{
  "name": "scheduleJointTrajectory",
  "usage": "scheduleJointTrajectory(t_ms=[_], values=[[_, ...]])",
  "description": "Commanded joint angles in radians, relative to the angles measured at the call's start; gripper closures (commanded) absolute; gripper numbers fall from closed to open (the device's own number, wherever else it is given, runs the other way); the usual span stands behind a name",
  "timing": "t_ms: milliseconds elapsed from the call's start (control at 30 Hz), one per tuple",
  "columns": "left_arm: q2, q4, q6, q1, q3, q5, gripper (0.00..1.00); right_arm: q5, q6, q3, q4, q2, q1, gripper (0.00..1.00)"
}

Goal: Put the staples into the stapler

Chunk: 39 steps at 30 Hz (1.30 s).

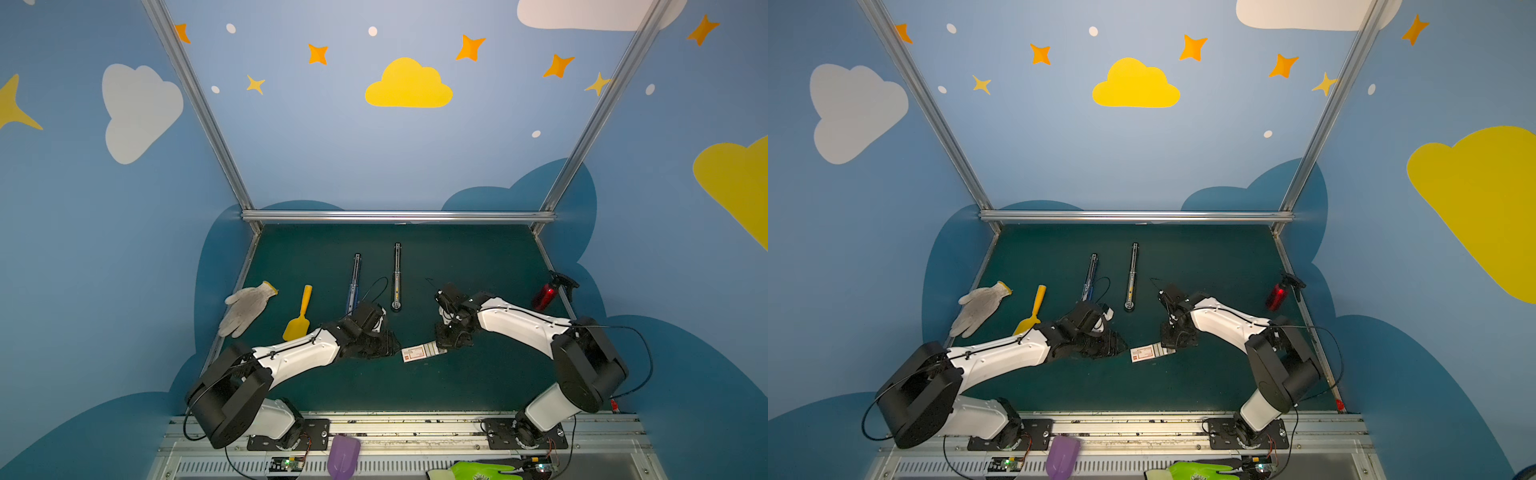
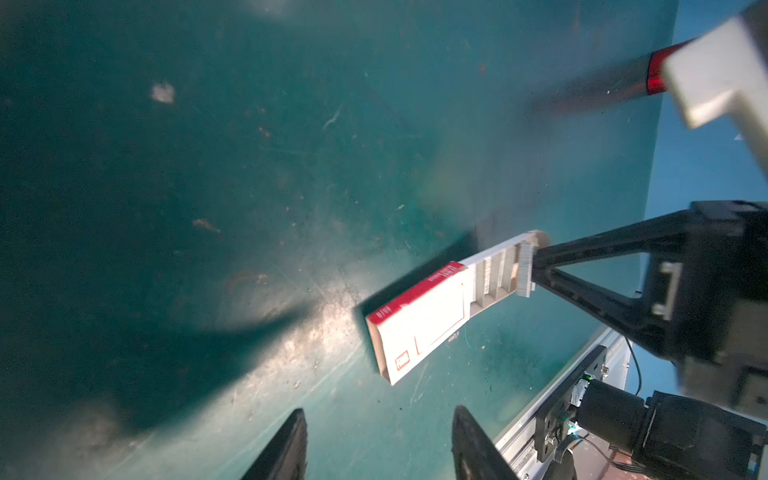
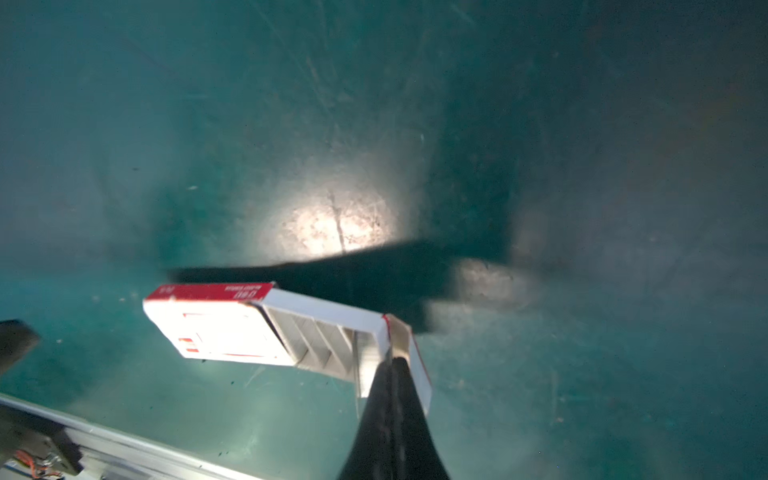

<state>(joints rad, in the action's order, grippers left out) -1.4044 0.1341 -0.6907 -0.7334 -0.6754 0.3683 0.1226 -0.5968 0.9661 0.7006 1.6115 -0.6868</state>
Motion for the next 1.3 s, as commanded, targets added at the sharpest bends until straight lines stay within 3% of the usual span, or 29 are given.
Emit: scheduleJointTrajectory(t_ms=[0,600,867,1267], values=[[0.002,0.026,0.018,-0.001,-0.031,-0.007,0.44,-0.004,0.018,0.014,0.002,0.029,0.003,1.00],[-0.024,0.019,0.019,-0.001,-0.037,0.003,0.44,-0.019,0.030,0.033,0.005,0.054,0.002,0.91],[0.001,0.030,0.019,-0.002,-0.033,-0.008,0.44,0.014,0.020,0.032,-0.008,0.064,-0.013,0.92],[0.004,0.043,0.018,-0.001,-0.022,-0.004,0.44,-0.035,0.018,0.009,0.036,-0.052,0.006,0.81]])
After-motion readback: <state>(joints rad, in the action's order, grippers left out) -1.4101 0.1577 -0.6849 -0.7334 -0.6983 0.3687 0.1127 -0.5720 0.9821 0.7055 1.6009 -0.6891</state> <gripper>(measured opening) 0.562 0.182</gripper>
